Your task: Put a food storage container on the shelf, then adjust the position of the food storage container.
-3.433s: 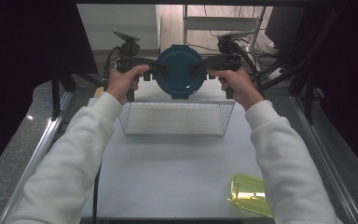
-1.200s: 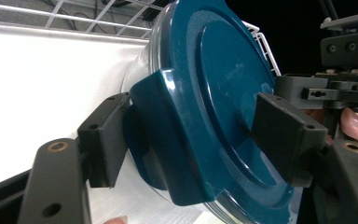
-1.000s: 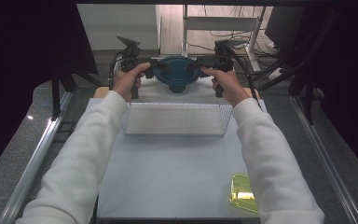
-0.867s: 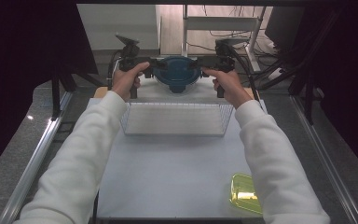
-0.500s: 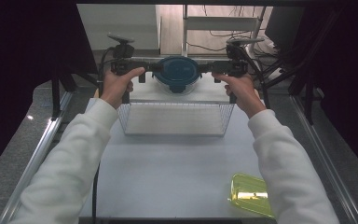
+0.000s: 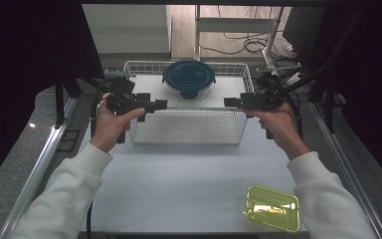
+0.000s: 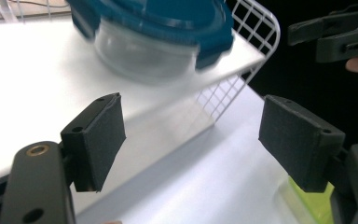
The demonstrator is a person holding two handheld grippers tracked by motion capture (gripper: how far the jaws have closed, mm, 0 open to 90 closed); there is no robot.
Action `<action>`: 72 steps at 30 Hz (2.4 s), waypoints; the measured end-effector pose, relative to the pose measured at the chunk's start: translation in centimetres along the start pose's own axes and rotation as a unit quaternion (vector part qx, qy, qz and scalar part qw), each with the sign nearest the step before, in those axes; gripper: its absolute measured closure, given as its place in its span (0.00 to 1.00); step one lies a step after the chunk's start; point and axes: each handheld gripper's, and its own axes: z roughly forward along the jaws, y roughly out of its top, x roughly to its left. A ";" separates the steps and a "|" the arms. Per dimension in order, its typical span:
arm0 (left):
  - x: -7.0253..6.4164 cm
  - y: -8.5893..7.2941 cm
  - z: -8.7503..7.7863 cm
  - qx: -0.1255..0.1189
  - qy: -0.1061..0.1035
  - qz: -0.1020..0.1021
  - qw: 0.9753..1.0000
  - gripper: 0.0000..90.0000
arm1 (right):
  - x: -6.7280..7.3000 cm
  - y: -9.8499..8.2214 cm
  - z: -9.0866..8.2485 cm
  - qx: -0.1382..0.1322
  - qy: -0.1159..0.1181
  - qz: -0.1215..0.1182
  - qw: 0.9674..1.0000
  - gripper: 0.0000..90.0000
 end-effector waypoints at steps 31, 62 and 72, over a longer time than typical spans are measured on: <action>0.2 -16.0 -0.1 0.080 0.051 0.027 0.995 0.25 | -2.2 -17.5 -5.1 0.003 -0.011 0.026 1.000 0.28; -0.2 -18.6 0.3 0.108 0.064 0.039 0.991 0.24 | -2.2 -20.6 -7.3 0.012 -0.059 0.012 0.998 0.50; -0.2 -18.7 0.2 0.112 0.061 0.044 0.991 0.24 | -2.9 -23.6 -10.7 0.036 -0.106 0.019 0.994 0.78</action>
